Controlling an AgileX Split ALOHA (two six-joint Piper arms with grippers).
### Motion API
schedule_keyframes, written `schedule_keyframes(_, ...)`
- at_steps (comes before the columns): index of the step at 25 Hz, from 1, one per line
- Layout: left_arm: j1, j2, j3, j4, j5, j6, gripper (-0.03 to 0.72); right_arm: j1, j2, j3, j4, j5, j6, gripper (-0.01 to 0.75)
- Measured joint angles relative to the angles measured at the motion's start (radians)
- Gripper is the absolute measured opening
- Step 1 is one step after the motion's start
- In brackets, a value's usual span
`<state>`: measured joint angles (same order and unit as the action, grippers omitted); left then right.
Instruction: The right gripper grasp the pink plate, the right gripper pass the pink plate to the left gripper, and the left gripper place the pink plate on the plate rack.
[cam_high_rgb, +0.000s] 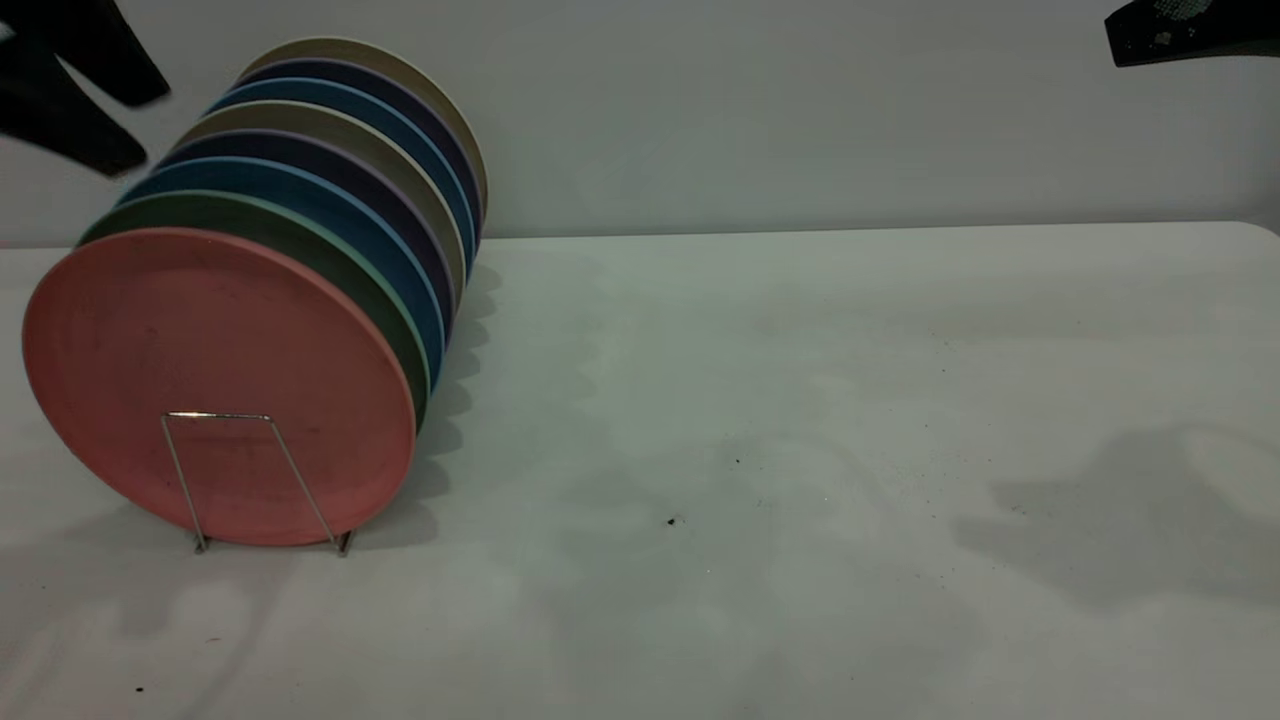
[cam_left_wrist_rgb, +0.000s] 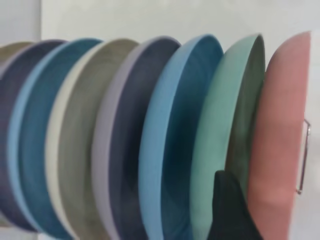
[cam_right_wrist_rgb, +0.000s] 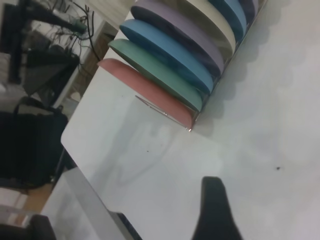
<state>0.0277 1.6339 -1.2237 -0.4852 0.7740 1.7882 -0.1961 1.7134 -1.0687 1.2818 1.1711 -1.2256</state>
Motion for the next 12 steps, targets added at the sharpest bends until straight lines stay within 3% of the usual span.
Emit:
schedule_keyframes(5,0.0,-0.135,0.0,0.0,0.025,-0.172,0.474,0.0,-0.057,0.001,0.021,-0.001,0.04,0.547)
schedule_keyframes(12,0.0,-0.306,0.0,0.002,0.069,-0.696,0.474,0.0,-0.358,0.004,-0.168,0.017,0.195,0.547)
